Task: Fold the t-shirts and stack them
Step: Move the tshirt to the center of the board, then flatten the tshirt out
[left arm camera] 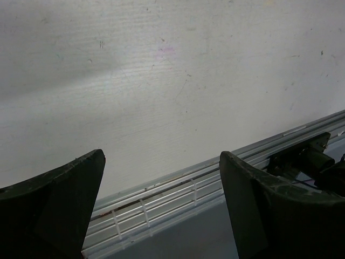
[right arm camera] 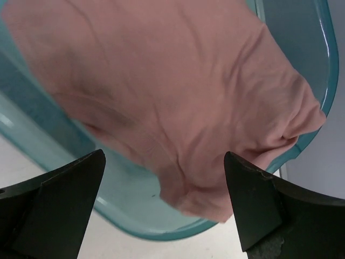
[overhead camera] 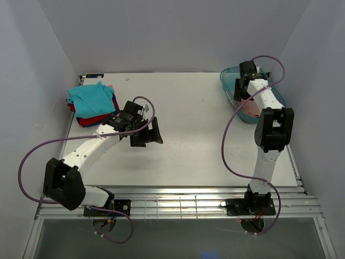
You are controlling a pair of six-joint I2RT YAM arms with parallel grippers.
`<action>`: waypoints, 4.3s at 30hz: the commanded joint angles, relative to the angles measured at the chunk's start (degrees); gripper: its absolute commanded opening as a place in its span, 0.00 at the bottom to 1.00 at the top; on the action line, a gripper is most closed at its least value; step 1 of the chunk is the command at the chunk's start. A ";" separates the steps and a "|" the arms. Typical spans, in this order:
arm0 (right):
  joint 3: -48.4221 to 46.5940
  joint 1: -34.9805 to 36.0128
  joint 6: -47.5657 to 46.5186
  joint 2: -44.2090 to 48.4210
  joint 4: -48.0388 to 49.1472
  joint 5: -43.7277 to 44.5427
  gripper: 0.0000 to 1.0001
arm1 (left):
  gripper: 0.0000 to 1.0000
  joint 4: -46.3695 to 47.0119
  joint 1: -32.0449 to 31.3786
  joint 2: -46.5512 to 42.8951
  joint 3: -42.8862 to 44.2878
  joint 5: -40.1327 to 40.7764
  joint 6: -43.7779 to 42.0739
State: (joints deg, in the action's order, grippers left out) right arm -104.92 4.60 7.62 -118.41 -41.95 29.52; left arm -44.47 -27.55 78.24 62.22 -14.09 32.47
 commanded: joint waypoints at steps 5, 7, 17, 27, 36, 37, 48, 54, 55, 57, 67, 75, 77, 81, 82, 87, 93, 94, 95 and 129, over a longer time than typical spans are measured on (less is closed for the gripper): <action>-4.24 -6.62 -1.46 -5.16 0.73 -7.17 0.96 | 0.98 1.14 -0.22 -4.76 -3.94 -0.41 -2.15; -3.97 -7.06 -1.38 -7.00 0.56 -8.24 0.96 | 0.98 1.14 -0.22 -4.76 -3.94 -0.42 -2.15; 0.68 -7.15 -1.29 -10.52 -0.67 -14.04 0.93 | 0.98 -0.27 -0.14 -5.28 -2.89 0.29 -1.97; 3.93 -7.15 -0.59 -8.25 -3.93 -12.99 0.08 | 0.98 -2.91 -0.22 -8.97 -4.29 3.54 -2.85; -2.01 -5.05 -0.85 12.48 -7.07 -17.30 0.08 | 0.98 -2.38 -0.13 -11.00 -4.82 4.95 -2.50; -3.69 -4.69 -0.85 15.90 -8.05 -17.56 0.08 | 0.98 -2.12 -0.13 -11.00 -4.91 4.95 -2.41; -14.60 11.46 4.68 29.46 -16.76 -29.85 0.08 | 0.98 -0.88 -0.13 -13.19 -5.09 6.26 -0.13; -4.71 17.71 10.48 35.25 -13.34 -39.09 0.15 | 0.98 -0.71 -0.13 -17.93 -6.49 8.20 1.54; -0.50 18.33 10.84 37.88 -12.55 -39.01 0.25 | 0.98 -0.79 -0.13 -18.38 -6.75 8.29 2.15; 14.17 19.91 11.19 40.44 -9.92 -37.44 0.60 | 0.98 -0.79 -0.13 -19.26 -7.55 7.41 2.86; 40.84 29.05 9.79 51.43 -3.24 -33.90 0.62 | 0.98 0.17 -0.13 -21.55 -11.15 6.18 6.55; 40.77 45.84 10.49 43.38 4.33 -34.79 0.54 | 0.98 0.17 -0.13 -23.82 -12.29 7.93 10.06; 38.76 49.69 10.75 39.68 5.65 -33.13 0.54 | 0.98 0.17 -0.13 -24.79 -12.99 8.20 10.77; 34.36 53.93 10.75 28.71 7.58 -26.74 0.59 | 0.98 -0.62 -0.13 -27.43 -14.14 8.55 12.44; 33.04 54.46 10.93 27.02 7.85 -25.49 0.60 | 0.98 -1.05 -0.13 -27.96 -14.31 8.64 12.62; 31.45 54.55 11.02 21.13 9.26 -22.84 0.61 | 0.98 -4.04 -0.13 -30.86 -14.32 9.69 12.97; 31.27 54.64 9.79 15.50 10.84 -25.12 0.61 | 0.98 -7.47 -0.13 -34.55 -14.93 11.10 13.59; 31.53 54.72 9.87 14.97 11.54 -25.56 0.61 | 0.98 -7.91 -0.13 -34.90 -14.93 11.62 13.67; 31.80 54.90 9.87 14.09 11.98 -25.82 0.60 | 0.98 -8.35 -0.13 -35.60 -14.84 11.89 13.67; 30.57 55.78 10.22 11.97 6.18 -26.18 0.39 | 0.98 -10.81 -0.13 -37.37 -15.63 14.17 13.41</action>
State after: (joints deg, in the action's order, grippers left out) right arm -75.79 60.12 16.97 -106.41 -36.34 4.27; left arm -55.31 -27.55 42.09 47.24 -0.51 45.56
